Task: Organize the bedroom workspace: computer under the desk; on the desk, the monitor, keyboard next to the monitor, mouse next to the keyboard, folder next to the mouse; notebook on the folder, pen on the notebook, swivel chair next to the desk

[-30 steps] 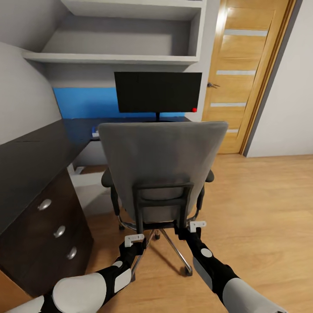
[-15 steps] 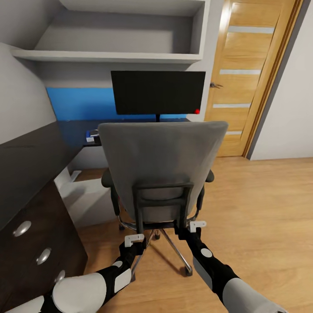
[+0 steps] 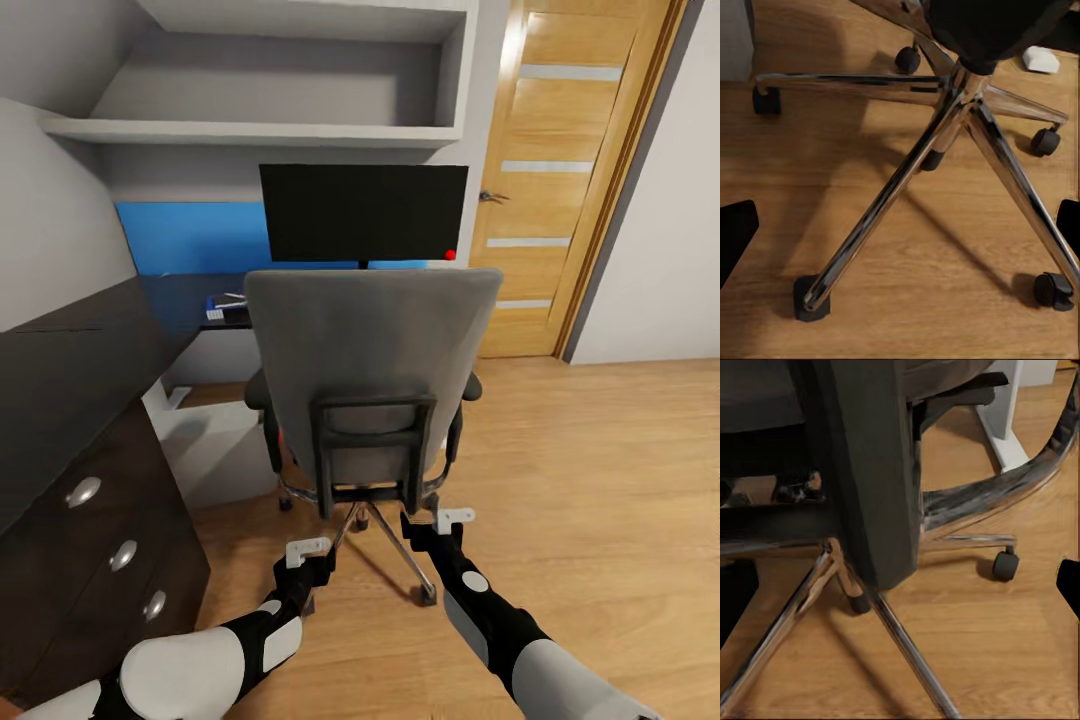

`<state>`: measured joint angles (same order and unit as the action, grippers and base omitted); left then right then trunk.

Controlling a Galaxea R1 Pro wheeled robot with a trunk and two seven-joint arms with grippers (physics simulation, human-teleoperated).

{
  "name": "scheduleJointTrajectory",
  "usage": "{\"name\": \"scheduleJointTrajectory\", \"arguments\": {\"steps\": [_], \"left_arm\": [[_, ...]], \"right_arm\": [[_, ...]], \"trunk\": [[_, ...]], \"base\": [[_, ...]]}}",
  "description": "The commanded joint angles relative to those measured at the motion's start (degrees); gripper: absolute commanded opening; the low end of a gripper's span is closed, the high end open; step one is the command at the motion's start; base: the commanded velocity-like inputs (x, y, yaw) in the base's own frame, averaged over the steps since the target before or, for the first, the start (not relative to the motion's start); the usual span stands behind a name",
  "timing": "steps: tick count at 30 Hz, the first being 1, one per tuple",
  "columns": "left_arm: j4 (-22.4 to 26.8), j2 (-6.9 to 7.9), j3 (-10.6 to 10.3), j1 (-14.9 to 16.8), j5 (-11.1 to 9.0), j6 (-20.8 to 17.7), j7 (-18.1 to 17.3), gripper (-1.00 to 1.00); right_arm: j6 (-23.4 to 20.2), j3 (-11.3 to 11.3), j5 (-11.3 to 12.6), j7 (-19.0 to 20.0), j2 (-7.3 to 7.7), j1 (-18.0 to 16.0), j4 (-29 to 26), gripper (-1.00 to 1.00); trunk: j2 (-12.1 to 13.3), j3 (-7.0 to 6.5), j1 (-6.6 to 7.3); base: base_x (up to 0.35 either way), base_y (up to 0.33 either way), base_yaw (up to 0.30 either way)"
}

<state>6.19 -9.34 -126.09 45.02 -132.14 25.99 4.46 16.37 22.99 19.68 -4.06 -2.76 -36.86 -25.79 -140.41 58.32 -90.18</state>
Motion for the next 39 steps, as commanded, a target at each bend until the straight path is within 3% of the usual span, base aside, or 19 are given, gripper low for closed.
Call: {"name": "scheduleJointTrajectory", "arguments": {"steps": [1,21,29,36,39], "left_arm": [[0.2,0.02,-0.5,0.1,-0.1,0.3,0.5,1.0],[0.4,0.05,-0.6,0.1,-0.4,0.3,0.5,1.0],[0.6,0.24,-0.6,0.0,-0.5,0.1,0.4,1.0],[0.7,0.62,-0.5,-0.8,-0.5,-0.1,0.5,1.0],[1.2,0.68,-0.5,-2.0,-0.5,-0.1,0.5,1.0]], "right_arm": [[0.3,0.5,0.4,-0.4,0.04,-0.1,0.0,1.0],[0.7,0.4,0.5,-0.4,0.1,-0.1,1.1,1.0],[1.5,0.2,0.9,-0.6,0.08,0.0,4.5,1.0],[2.3,0.1,3.8,-1.5,0.08,0.0,11.5,1.0],[4.5,0.2,5.3,-1.5,0.04,0.1,15.4,1.0]], "trunk": [[0.0,0.05,0.05],[0.0,0.05,0.05],[0.0,0.05,0.05],[2.0,-0.85,1.15],[3.2,-1.39,1.8]], "base": [[-0.333,0.0,0.0],[-0.336,0.0,0.0],[-0.326,0.0,0.0],[-0.073,0.0,0.0],[-0.015,0.0,0.0]]}}
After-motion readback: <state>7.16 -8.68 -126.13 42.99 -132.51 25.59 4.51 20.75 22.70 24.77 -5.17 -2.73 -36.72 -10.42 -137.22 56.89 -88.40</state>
